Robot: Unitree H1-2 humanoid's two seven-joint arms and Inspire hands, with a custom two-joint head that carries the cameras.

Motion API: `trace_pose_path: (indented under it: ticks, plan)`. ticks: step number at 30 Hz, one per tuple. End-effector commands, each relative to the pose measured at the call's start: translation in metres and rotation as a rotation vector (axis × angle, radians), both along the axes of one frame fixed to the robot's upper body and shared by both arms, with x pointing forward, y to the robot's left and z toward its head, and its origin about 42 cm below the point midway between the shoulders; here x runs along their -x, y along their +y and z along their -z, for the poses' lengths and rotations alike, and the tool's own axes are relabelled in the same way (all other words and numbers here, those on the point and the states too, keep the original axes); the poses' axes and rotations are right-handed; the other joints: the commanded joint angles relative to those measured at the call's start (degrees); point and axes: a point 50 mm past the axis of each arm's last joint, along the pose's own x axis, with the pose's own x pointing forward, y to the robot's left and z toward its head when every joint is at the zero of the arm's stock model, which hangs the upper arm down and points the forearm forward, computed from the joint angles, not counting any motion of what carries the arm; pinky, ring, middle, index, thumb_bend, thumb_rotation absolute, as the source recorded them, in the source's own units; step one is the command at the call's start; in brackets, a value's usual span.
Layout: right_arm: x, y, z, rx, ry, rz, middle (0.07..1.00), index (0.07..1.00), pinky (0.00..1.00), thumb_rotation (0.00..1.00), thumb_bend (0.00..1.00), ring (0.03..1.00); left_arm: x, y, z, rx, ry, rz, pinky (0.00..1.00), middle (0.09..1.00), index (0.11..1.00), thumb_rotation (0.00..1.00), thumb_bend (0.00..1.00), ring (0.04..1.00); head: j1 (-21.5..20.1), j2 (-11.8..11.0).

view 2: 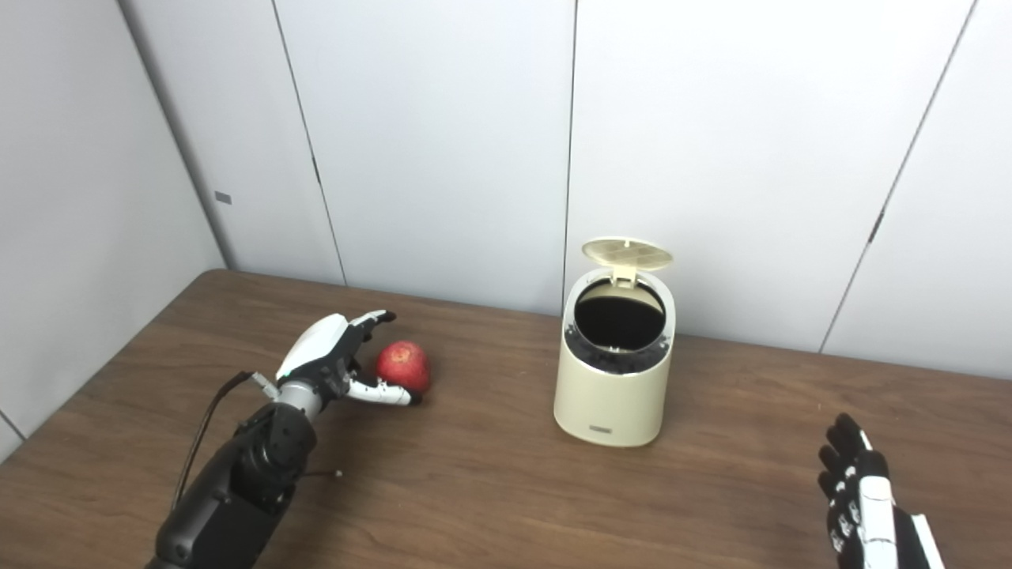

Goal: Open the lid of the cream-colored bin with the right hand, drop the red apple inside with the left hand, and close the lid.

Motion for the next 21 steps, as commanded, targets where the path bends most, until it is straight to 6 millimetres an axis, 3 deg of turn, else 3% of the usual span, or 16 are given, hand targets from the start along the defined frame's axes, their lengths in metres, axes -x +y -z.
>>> trace_pose_path:
  ticks: [1,10,16,21]
  plan:
    - [-0.0036,0.0044,-0.0168,-0.008,-0.073,-0.007,0.992,0.987,1.0,1.0,0.43,0.999,-0.0127,0.0004,-0.0205,-0.016,-0.055,0.013,0.64,0.911,0.9,0.25,0.95,0.856,-0.15,0.0]
    - [-0.0022,0.0025,-0.0118,-0.01,-0.049,-0.043,1.0,1.0,1.0,1.0,0.38,1.0,-0.0162,-0.0063,-0.0174,0.008,-0.042,0.032,0.65,0.796,0.823,0.17,0.91,0.77,-0.2,0.06]
    - [-0.0034,0.0001,-0.0111,-0.019,-0.05,-0.043,1.0,1.0,1.0,1.0,0.38,1.0,-0.0182,-0.0077,-0.0158,0.006,-0.016,0.038,0.67,0.787,0.758,0.13,0.88,0.757,-0.07,0.39]
    - [-0.0032,-0.0006,-0.0125,-0.007,-0.044,-0.033,1.0,1.0,1.0,1.0,0.41,1.0,-0.017,-0.0081,-0.0115,-0.012,-0.007,0.063,0.58,0.713,0.68,0.01,0.82,0.657,-0.01,0.46]
